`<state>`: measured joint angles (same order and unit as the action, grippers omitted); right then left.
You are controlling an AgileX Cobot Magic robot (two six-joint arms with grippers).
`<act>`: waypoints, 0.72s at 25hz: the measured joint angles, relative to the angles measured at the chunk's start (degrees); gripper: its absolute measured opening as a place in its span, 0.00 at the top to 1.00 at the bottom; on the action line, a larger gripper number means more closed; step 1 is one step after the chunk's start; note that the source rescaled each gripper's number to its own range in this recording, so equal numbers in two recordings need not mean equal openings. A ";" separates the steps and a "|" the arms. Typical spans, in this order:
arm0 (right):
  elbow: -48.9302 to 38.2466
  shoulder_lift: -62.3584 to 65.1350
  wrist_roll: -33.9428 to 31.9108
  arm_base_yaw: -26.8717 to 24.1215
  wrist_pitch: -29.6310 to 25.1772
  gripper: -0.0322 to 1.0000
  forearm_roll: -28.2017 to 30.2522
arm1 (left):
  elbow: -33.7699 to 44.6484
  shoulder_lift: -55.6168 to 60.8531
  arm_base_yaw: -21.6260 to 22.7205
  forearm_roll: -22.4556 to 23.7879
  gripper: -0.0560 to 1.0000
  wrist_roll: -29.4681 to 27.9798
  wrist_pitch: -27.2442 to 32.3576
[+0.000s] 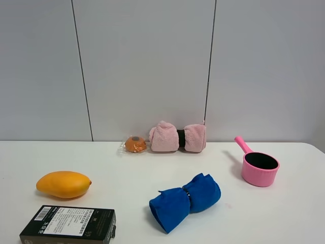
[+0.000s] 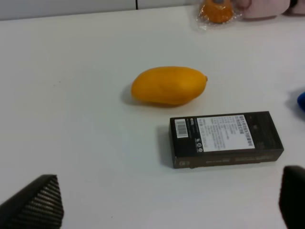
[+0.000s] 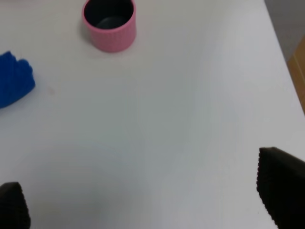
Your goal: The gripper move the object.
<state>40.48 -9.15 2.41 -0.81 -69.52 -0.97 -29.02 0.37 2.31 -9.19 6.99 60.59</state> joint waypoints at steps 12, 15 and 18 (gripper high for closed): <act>-9.33 9.36 -0.78 -0.33 1.70 0.00 -2.85 | 0.00 0.00 0.00 0.00 0.00 -0.06 0.00; -10.05 9.36 -0.78 -0.33 4.62 0.00 -2.85 | 0.00 0.00 0.00 0.00 0.00 -0.01 0.00; -11.53 9.36 -0.78 -0.33 7.65 0.00 -2.99 | 0.00 0.00 0.00 0.00 0.00 -0.01 0.00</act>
<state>28.95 0.22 1.63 -1.14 -61.87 -3.96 -29.02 0.37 2.31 -9.19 6.97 60.59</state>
